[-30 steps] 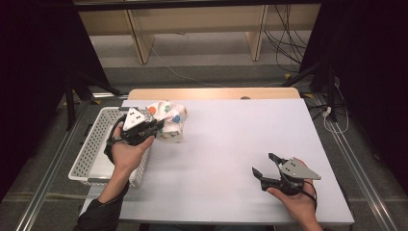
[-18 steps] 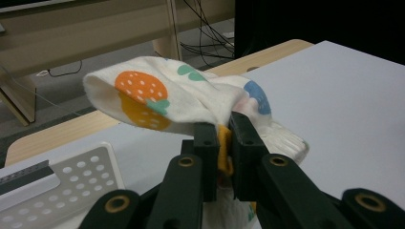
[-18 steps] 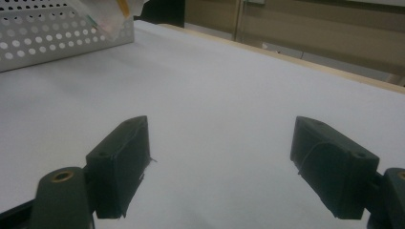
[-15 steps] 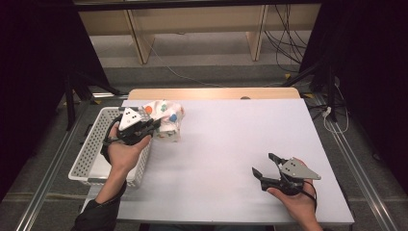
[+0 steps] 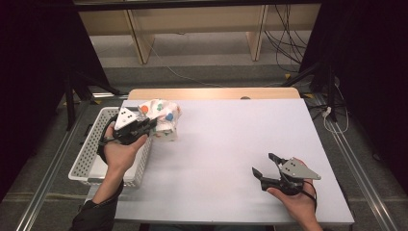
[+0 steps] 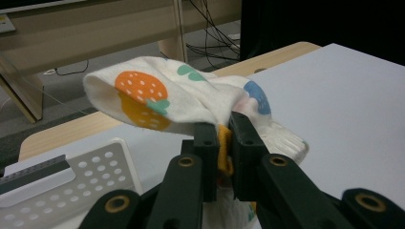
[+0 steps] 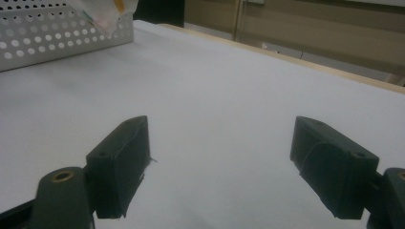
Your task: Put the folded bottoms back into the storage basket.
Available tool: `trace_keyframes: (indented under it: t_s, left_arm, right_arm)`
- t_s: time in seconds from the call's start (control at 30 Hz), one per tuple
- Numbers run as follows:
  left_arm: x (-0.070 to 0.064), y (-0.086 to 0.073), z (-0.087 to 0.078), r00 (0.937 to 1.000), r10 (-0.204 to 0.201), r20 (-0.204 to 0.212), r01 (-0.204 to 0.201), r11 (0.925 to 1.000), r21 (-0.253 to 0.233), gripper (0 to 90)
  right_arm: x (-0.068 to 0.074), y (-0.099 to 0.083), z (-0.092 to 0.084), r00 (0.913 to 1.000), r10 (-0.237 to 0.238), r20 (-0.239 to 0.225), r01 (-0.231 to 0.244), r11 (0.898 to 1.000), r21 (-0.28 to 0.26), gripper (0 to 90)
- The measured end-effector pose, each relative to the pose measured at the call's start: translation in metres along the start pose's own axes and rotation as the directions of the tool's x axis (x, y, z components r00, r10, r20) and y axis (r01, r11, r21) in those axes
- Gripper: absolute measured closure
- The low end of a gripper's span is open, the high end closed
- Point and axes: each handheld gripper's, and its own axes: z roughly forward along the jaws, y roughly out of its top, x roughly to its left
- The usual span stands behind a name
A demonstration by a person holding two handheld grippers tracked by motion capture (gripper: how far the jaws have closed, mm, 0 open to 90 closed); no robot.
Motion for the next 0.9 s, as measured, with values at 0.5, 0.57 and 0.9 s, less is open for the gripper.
trace_keyframes:
  t_s: [0.5,0.57,0.9]
  left_arm:
    - [0.008,0.0,-0.004,0.9998,-0.015,-0.016,0.015,0.9998,-0.009,82.3]
    - [0.008,0.0,-0.005,0.9997,-0.019,-0.018,0.018,0.9998,-0.009,82.4]
    - [0.012,0.001,-0.007,0.9994,-0.022,-0.026,0.022,0.9997,-0.015,82.3]
  right_arm:
    - [0.0,0.0,0.0,1.0,-0.001,0.0,0.001,1.0,0.0,22.0]
    - [0.0,0.0,0.0,1.0,-0.001,0.001,0.001,1.0,0.0,22.0]
    - [0.0,0.0,0.0,1.0,-0.001,0.0,0.001,1.0,0.0,22.0]
